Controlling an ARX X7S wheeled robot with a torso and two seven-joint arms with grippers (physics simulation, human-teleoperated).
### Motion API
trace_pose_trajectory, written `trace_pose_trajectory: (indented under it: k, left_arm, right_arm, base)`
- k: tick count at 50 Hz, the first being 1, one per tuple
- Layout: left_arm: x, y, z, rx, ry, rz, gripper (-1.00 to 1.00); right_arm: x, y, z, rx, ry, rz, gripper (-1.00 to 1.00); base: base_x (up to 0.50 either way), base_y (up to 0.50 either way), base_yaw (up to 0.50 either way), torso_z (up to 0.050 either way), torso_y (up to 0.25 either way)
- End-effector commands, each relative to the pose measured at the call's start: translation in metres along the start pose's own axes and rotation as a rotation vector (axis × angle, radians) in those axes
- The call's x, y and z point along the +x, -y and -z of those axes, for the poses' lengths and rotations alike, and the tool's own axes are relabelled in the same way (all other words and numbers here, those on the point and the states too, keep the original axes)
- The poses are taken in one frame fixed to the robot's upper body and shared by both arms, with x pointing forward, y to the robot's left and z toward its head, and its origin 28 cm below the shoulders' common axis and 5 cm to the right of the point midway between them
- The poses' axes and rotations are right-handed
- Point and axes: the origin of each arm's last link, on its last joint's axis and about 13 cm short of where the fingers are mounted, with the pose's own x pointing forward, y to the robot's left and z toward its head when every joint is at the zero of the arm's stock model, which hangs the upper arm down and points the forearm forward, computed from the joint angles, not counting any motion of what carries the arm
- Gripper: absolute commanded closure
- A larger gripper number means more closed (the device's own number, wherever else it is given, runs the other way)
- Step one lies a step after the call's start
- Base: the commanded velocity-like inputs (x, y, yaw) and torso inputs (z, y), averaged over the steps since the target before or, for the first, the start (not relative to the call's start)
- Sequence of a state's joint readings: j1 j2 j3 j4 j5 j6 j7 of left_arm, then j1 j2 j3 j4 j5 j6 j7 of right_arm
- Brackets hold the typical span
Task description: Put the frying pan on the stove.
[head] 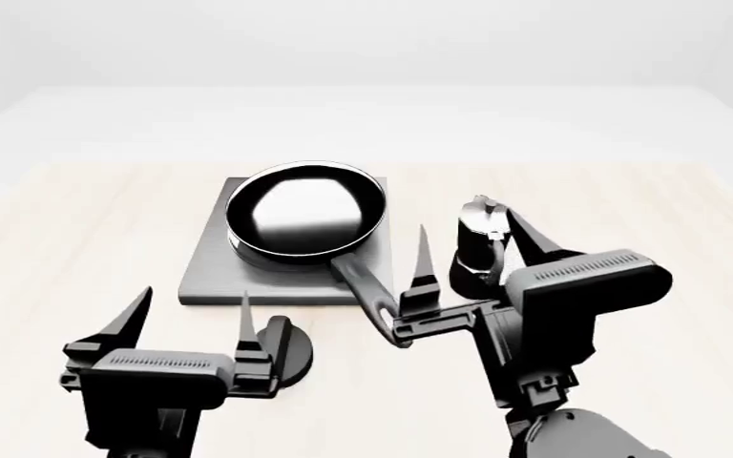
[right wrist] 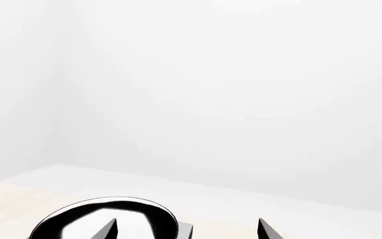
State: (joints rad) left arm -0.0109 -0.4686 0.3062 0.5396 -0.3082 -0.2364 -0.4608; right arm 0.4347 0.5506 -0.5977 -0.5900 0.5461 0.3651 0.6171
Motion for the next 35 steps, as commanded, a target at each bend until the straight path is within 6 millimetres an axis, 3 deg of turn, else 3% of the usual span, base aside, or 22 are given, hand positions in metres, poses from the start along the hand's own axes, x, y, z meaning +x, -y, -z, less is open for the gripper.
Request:
trace_pose_trajectory:
  k: [1,35]
  left_arm:
    - [-0.007,0.002,-0.006,-0.002,0.023,0.009,-1.0]
    - [-0.018,0.002,-0.03,0.008,0.104,0.022,-1.0]
  right_arm:
    - [-0.012,0.0,-0.007,0.004,0.047,0.016,-1.0]
    - [-0.036,0.004,-0.032,0.009,0.159,0.034,-1.0]
  base:
    - [0.0,0.0,0.0,0.0,0.0]
    - [0.0,0.0,0.0,0.0,0.0]
